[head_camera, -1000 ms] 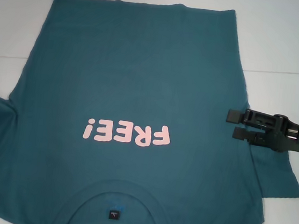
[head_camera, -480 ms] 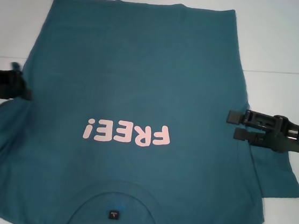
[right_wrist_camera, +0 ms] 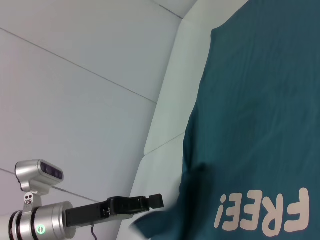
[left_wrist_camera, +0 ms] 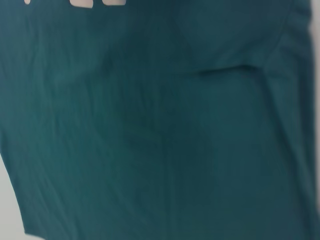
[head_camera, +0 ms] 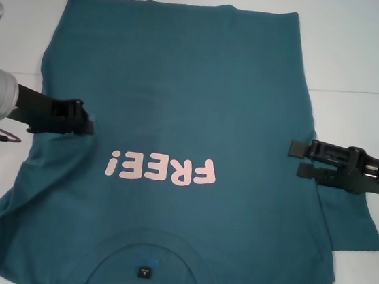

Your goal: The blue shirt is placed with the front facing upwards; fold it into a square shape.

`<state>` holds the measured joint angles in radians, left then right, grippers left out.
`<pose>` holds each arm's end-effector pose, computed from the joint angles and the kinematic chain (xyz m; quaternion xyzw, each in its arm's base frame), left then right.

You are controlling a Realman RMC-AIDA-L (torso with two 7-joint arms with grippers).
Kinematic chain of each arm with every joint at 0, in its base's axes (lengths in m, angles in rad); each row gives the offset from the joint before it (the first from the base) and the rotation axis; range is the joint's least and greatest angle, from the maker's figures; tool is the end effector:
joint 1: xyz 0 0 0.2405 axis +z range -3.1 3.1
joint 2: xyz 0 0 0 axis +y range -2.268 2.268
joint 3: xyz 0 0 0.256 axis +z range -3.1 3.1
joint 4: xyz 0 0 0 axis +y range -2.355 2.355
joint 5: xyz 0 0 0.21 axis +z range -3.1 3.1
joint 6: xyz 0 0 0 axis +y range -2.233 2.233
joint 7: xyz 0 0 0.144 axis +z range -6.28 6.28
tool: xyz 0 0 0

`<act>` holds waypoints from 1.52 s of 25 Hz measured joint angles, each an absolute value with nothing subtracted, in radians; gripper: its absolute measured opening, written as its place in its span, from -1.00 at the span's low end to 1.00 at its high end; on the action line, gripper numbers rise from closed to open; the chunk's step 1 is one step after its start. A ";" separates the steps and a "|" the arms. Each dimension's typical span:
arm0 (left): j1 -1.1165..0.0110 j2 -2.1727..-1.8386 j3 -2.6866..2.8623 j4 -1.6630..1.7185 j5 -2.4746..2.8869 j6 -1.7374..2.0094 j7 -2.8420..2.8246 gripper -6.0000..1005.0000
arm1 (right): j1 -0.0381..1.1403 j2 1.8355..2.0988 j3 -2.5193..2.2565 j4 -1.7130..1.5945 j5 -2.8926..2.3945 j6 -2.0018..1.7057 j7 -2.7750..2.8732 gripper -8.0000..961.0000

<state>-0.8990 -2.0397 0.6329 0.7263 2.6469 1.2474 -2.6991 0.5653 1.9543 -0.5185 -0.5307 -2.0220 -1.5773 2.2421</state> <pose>-0.2220 0.4392 0.0257 -0.7484 -0.6214 -0.0658 0.2226 0.2864 0.3453 0.0474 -0.7280 0.6082 0.3126 0.0498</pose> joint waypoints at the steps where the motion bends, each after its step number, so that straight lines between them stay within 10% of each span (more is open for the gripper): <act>1: -0.899 -2.041 0.637 0.726 2.647 1.248 -2.697 -0.78 | 0.564 1.954 -0.518 -0.531 -2.022 -1.577 2.242 0.96; 6: -0.891 -2.044 0.654 0.733 2.646 1.260 -2.700 -0.76 | 0.562 1.954 -0.518 -0.531 -2.022 -1.577 2.241 0.97; 27: -0.651 -2.004 0.644 0.864 2.533 1.387 -2.662 0.90 | 0.564 1.930 -0.530 -0.531 -2.025 -1.586 2.260 0.97; 38: -0.663 -2.024 0.655 0.818 2.533 1.359 -2.647 0.89 | 0.556 1.928 -0.527 -0.531 -2.025 -1.587 2.264 0.97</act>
<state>-0.6629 -2.0239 0.6548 0.8181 2.5326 1.3592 -2.6475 0.5559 1.9279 -0.5273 -0.5307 -2.0251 -1.5868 2.2638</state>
